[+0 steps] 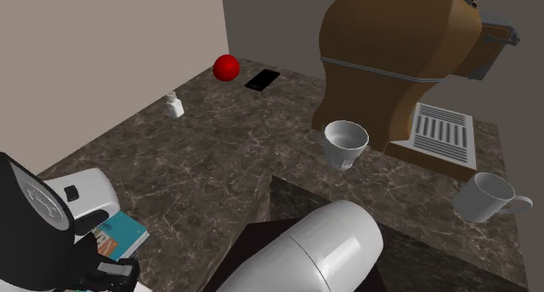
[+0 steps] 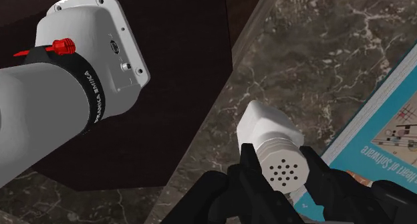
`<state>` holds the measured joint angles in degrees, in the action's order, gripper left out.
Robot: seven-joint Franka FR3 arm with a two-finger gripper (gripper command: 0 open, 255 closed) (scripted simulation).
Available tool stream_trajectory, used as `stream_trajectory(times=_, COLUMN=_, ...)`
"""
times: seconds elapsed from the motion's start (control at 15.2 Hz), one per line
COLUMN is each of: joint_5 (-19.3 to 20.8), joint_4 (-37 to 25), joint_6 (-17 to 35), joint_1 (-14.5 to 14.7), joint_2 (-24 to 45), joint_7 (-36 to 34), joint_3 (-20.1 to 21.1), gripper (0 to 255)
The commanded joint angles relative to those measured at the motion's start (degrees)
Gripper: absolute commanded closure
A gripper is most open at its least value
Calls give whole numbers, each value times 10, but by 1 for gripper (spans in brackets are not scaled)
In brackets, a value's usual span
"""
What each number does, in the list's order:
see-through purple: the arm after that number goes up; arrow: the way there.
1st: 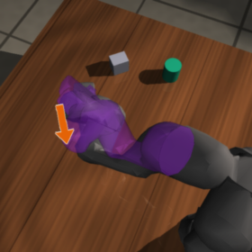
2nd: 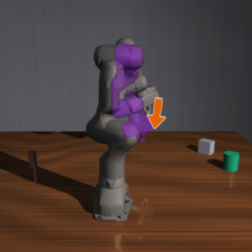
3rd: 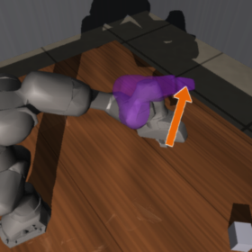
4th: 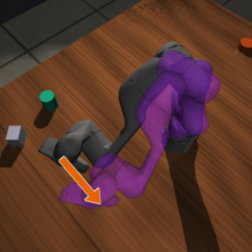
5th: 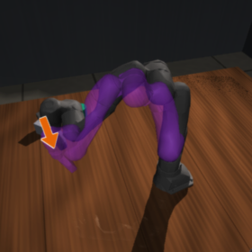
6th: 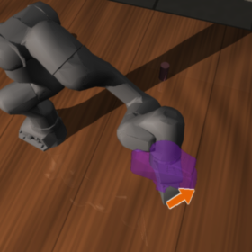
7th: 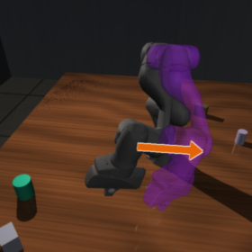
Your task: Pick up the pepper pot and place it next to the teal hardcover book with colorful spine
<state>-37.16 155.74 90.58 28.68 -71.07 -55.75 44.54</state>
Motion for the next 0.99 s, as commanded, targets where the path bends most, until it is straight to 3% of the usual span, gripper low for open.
stream_trajectory(times=0.0, joint_5=-11, joint_4=12, joint_6=10, joint_1=6, joint_2=-2, joint_7=-2, joint_3=11, gripper=255)
stream_trajectory(times=0.66, joint_5=-74, joint_4=68, joint_6=74, joint_1=24, joint_2=6, joint_7=-1, joint_3=79, gripper=255)
stream_trajectory(times=0.92, joint_5=-77, joint_4=70, joint_6=77, joint_1=24, joint_2=7, joint_7=-1, joint_3=82, gripper=255)
